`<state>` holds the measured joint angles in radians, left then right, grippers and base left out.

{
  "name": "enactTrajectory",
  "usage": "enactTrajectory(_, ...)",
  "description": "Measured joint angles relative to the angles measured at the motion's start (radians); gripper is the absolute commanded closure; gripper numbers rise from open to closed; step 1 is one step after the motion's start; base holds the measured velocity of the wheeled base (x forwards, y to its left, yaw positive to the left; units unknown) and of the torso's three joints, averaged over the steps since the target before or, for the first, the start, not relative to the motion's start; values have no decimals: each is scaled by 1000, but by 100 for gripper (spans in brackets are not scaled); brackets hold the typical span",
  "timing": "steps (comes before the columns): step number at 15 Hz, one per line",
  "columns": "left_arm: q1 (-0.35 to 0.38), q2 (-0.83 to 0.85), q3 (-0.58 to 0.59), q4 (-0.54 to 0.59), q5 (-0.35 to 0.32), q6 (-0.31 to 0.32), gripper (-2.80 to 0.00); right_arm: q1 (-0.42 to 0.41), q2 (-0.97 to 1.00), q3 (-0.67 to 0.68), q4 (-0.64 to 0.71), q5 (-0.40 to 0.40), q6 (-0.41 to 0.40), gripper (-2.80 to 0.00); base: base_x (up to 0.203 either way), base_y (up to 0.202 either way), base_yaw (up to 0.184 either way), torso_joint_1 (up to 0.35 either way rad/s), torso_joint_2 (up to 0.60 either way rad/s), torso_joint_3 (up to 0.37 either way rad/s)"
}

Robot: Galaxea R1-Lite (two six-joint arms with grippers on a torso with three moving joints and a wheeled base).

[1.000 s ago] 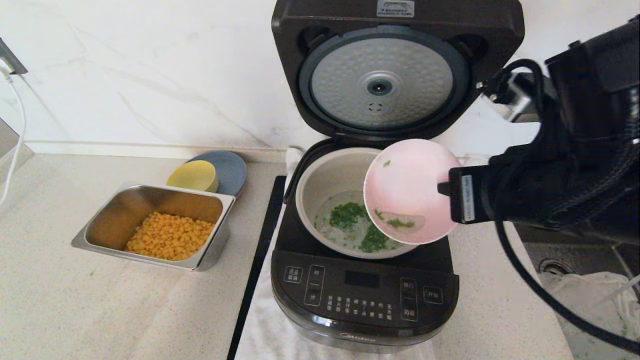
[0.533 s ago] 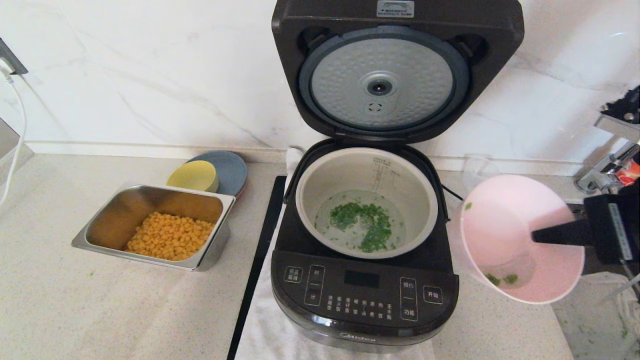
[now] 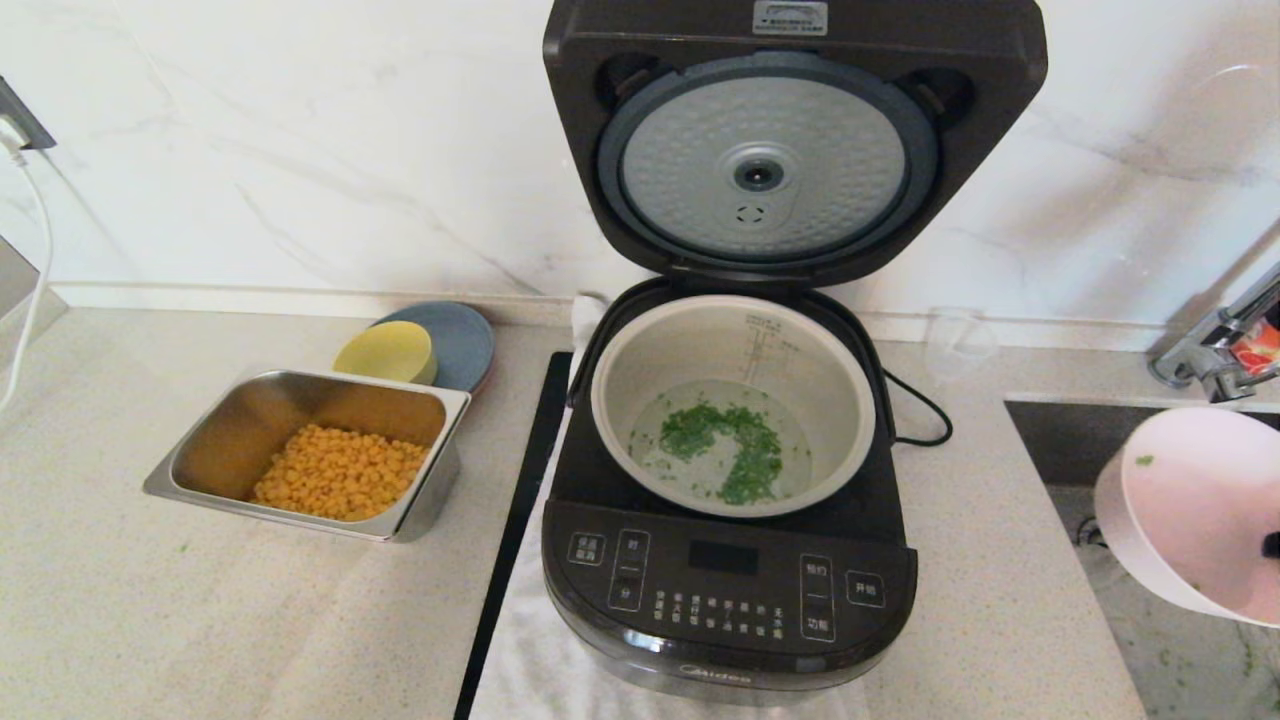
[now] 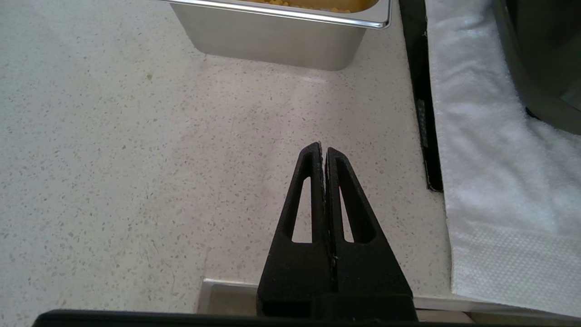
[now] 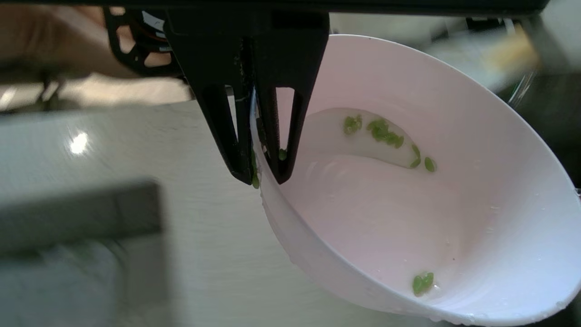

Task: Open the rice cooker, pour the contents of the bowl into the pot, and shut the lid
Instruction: Fill a bowl with water from the tap

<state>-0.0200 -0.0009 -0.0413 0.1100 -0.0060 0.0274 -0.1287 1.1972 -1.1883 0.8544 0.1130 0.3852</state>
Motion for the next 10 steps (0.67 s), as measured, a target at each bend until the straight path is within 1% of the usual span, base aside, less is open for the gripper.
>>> enactTrajectory(2, 0, 0, 0, 0, 0, 0, 0, -190, 14, 95, -83, 72, -7, 0, 0, 0, 0, 0, 0, 0)
enactTrajectory(5, 0, 0, 0, 0, -1, 0, 0, -414, 91, 215, -185, 213, -9, 0, 0, 0, 0, 0, 0, 0)
enactTrajectory(7, 0, 0, 0, 0, 0, 0, 0, -546, 159, 241, -233, 264, -10, 0, 0, 0, 0, 0, 0, 0)
enactTrajectory(10, 0, 0, 0, 0, -1, 0, 0, -746, 283, 233, -314, 342, -27, 0, 0, 0, 0, 0, 0, 0)
